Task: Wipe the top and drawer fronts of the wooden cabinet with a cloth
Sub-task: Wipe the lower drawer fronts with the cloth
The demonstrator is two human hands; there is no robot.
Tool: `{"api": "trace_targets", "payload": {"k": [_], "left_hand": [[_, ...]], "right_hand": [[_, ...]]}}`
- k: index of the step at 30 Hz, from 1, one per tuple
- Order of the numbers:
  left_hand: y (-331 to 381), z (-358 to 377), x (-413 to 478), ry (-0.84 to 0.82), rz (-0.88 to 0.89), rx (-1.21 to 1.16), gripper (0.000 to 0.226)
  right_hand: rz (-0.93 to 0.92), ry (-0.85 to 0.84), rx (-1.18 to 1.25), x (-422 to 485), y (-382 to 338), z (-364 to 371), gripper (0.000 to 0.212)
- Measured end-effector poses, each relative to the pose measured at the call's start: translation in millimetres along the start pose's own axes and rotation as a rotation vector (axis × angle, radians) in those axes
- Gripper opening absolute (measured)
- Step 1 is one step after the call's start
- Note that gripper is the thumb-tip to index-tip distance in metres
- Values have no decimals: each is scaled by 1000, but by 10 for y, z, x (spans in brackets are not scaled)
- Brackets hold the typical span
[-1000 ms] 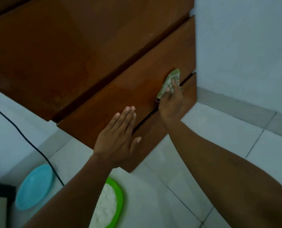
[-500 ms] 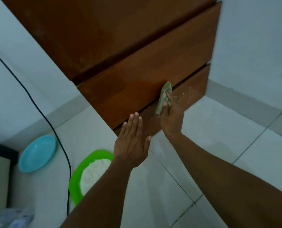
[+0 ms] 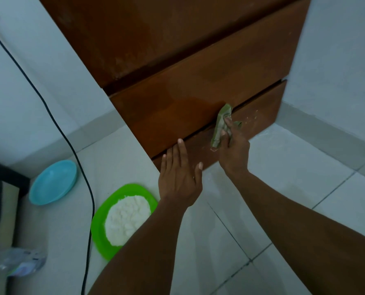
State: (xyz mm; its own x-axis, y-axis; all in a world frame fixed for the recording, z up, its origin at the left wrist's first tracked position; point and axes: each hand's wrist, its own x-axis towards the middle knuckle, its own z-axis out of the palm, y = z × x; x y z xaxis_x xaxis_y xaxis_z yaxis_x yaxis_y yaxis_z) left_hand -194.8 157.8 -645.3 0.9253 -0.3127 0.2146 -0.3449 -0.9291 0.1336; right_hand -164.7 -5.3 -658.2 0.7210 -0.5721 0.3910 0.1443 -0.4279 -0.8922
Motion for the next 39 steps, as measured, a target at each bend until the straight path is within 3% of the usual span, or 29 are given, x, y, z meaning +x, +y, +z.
{"api": "trace_targets", "payload": {"k": [13,33,39], "left_hand": [[-54,-87,129,31,25,-1,70],[87,-241,237,-87,-14,176,82],[138,-264,275,-100,-22,121,80]], "right_hand": [[-67,-79,-32,43,11,-26,39],[-241,-225,-120,-141,50,-225,42],[-319,-239,-218,-135,88,-349,45]]}}
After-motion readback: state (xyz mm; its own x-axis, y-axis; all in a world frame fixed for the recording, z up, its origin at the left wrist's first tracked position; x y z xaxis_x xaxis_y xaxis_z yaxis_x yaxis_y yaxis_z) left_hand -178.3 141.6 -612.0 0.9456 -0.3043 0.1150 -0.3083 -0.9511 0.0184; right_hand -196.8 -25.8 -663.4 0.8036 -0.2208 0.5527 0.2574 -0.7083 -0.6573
